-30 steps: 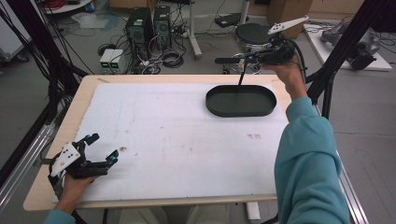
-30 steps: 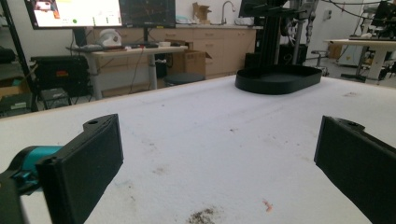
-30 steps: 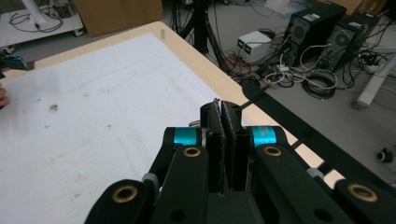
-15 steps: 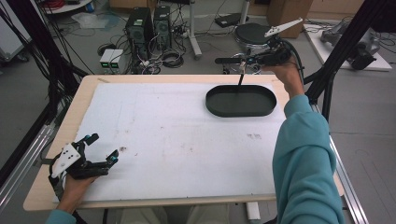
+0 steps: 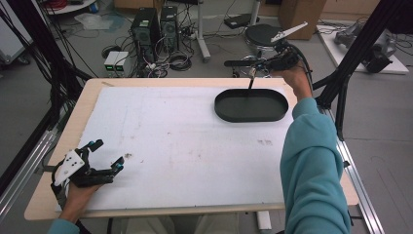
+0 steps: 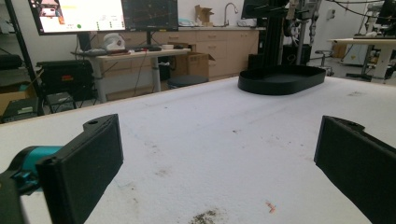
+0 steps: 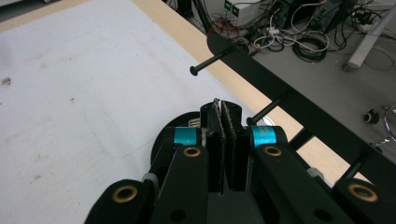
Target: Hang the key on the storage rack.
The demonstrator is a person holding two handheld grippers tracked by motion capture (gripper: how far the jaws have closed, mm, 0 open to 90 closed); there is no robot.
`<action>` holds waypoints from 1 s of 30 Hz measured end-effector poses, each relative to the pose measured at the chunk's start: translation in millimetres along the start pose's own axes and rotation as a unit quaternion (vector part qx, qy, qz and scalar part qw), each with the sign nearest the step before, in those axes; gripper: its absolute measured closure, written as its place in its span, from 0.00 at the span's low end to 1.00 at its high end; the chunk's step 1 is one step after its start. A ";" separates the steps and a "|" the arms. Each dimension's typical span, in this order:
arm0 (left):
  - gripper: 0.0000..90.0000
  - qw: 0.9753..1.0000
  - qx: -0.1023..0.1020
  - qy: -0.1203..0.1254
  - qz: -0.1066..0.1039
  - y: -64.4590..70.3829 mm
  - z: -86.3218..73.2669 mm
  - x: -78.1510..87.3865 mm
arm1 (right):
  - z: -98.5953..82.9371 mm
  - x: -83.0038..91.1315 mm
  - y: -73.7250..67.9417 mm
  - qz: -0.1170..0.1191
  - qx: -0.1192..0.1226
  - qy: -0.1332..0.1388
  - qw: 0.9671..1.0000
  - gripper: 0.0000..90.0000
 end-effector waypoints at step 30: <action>0.02 1.000 0.000 -0.001 0.001 0.3 -0.2 -0.3 | -9.0 -22.4 5.8 -0.032 0.009 -0.054 0.998 0.99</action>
Point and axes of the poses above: each handheld gripper's, and its own axes: x roughly backward along the jaws, z roughly out of its top, y roughly to its right, the point moved 5 cm from there along -x, roughly forward along the jaws, and after that the axes turned 14 degrees about x, right-handed, at the moved point
